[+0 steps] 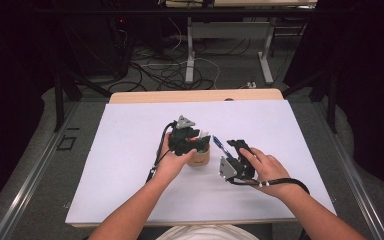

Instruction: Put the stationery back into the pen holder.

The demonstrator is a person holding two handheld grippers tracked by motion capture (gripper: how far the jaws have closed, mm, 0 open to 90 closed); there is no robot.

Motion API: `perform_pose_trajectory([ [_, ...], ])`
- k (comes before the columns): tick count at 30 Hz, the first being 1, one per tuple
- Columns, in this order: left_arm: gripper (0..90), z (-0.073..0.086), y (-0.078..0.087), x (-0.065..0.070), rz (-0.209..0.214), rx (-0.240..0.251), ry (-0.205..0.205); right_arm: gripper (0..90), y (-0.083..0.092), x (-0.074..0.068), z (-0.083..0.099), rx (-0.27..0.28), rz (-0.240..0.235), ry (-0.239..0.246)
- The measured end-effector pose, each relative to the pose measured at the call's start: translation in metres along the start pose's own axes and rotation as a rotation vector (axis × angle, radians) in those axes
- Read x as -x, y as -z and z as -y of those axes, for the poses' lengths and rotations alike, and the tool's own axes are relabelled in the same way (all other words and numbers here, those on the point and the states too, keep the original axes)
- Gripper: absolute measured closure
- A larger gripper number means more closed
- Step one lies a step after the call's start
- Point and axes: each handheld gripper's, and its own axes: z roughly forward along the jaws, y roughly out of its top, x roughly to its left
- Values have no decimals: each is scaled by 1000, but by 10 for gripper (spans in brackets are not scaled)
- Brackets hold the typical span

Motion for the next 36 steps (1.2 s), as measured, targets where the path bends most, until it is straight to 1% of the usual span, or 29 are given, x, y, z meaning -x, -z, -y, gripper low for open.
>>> perform_pose_trajectory([
  [1,463,-1,1,-1,0,11,-10,313,2,1,-1,-23,-7,4],
  [2,452,-2,2,-1,-6,9,-6,313,0,0,0,-4,2,-1],
  [3,440,-2,4,-2,-14,12,-14,313,0,1,0,2,-4,-4],
  [5,421,-3,6,-3,-22,19,-11,313,-1,1,0,10,-3,-7],
  [6,414,-3,8,-4,-25,18,-18,313,1,2,0,-19,-13,-4],
  [7,405,-3,9,-6,-33,27,-17,313,-1,1,0,3,7,-22],
  [8,396,-4,10,-7,-35,25,-18,313,-2,1,1,19,1,-43],
  [9,392,-4,11,-9,-42,26,-15,315,-2,2,1,25,5,-44],
  [11,379,-4,12,-11,-43,33,-3,317,-2,2,1,22,0,-59],
  [12,373,-5,13,-13,-46,30,-9,318,-2,4,1,25,0,-57],
  [13,369,-5,14,-14,-46,28,-8,324,-1,4,1,13,-2,-77],
  [15,355,-6,14,-15,-53,33,-8,324,-2,6,1,32,-6,-84],
  [16,351,-6,14,-16,-53,35,-6,324,-2,6,1,26,-6,-105],
  [17,347,-7,14,-17,-54,28,-10,324,-1,7,1,24,-6,-112],
  [18,345,-8,14,-18,-56,29,-7,324,-2,7,1,32,-5,-128],
  [19,343,-9,14,-18,-55,29,-7,327,-2,8,2,37,-7,-116],
  [20,339,-9,14,-19,-56,30,-3,332,-2,7,2,33,-12,-151],
  [21,335,-9,14,-20,-57,31,-5,334,-3,8,2,50,-7,-153],
  [22,332,-10,14,-20,-59,34,-4,336,-3,10,3,49,-23,-141],
  [23,330,-9,14,-20,-60,40,6,339,-2,10,3,39,-32,-173],
  [24,327,-10,16,-22,-60,34,-7,339,-3,11,4,45,-39,-199],
  [26,320,-10,18,-23,-60,22,-4,342,-4,14,5,52,-63,-263],
  [28,315,-9,20,-24,-62,29,-5,343,-6,16,6,39,-78,-314],
  [29,315,-9,22,-25,-61,26,-5,343,-6,17,6,29,-78,-324],
  [30,315,-8,23,-26,-66,35,-4,343,-7,18,7,28,-82,-332],
  [31,314,-8,24,-27,-67,36,9,343,-8,20,8,30,-90,-343],
  [33,313,-6,27,-31,-72,38,9,343,-10,22,10,15,-100,-375],
  [34,313,-5,29,-32,-70,37,12,343,-12,24,11,9,-113,-407],
  [36,311,-4,31,-35,-70,41,16,343,-14,26,13,2,-129,-439],
])
